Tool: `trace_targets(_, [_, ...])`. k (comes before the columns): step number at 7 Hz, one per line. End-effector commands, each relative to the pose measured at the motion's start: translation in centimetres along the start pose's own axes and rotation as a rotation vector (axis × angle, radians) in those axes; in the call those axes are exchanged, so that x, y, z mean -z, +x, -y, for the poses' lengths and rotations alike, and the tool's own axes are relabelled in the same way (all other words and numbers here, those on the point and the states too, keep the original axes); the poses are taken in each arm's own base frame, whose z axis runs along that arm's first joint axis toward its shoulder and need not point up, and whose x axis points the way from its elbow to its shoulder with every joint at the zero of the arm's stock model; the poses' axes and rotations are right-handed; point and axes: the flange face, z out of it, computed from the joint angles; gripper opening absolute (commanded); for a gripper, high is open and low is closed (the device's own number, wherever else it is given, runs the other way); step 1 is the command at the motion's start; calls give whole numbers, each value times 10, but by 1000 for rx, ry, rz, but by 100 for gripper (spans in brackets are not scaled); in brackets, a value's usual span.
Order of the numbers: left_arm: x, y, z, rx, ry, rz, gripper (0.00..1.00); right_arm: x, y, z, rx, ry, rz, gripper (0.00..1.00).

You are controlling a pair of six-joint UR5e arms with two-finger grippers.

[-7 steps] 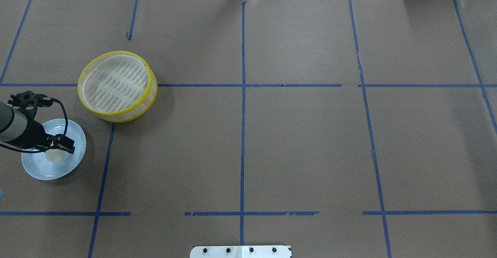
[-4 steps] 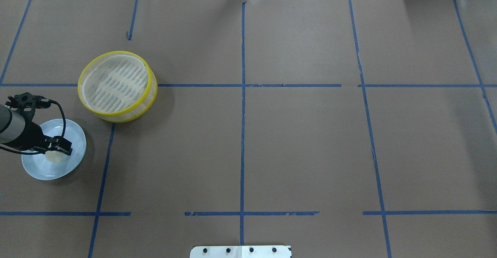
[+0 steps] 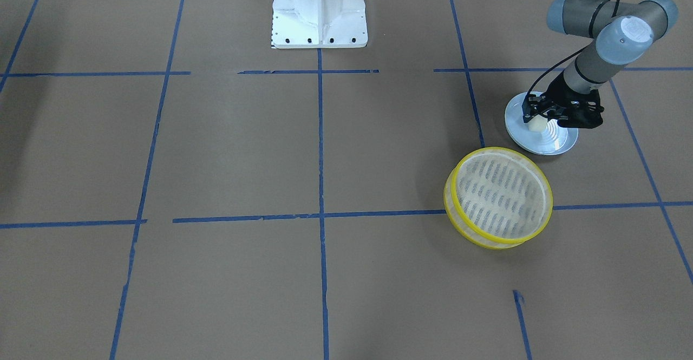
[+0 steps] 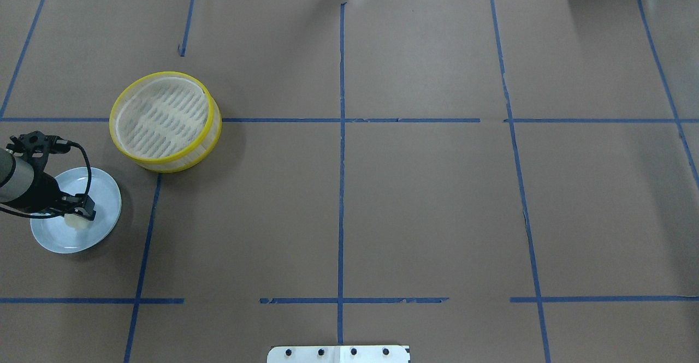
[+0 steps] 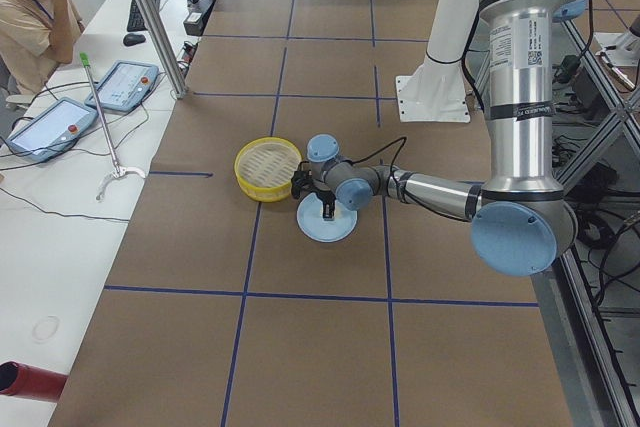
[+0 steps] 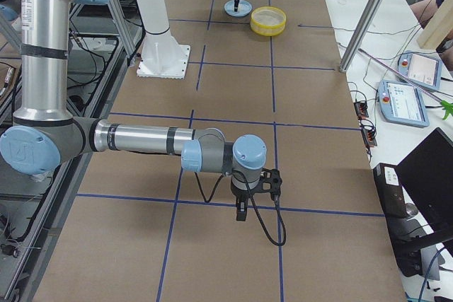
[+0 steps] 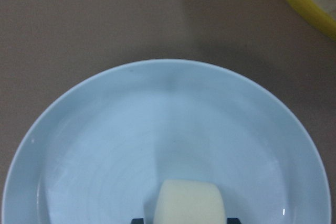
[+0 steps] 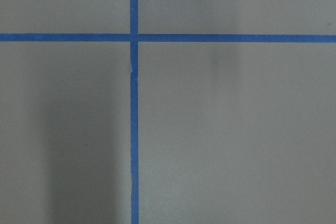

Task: Place bun in steamer
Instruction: 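Lower the left gripper and close it on the pale bun, then lift the bun with the left gripper and carry it over the steamer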

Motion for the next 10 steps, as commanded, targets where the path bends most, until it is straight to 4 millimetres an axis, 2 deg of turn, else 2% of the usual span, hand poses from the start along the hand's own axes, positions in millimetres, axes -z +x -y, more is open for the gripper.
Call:
trace_targets(1, [10, 6, 0, 0, 15, -13, 42, 0, 0, 0, 0, 0, 0, 100])
trace_targets(3, [18, 14, 1, 1, 28, -27, 38, 1, 0, 1, 1, 1, 0, 100])
trace_targets(4, [32, 27, 2, -9, 49, -51, 38, 0, 0, 0, 0, 0, 0, 100])
trace_targets(5, [56, 43, 5, 12, 85, -86, 38, 0, 0, 0, 0, 0, 0, 100])
trace_targets(6, [68, 52, 16, 57, 112, -107, 38, 1, 0, 1, 1, 1, 0, 100])
trace_targets(7, [90, 59, 37, 86, 162, -133, 38, 0, 0, 0, 0, 0, 0, 100])
trace_targets(8, [103, 63, 53, 94, 196, -144, 38, 0, 0, 0, 0, 0, 0, 100])
trace_targets(10, [103, 88, 99, 125, 219, -156, 38, 0, 0, 0, 0, 0, 0, 100])
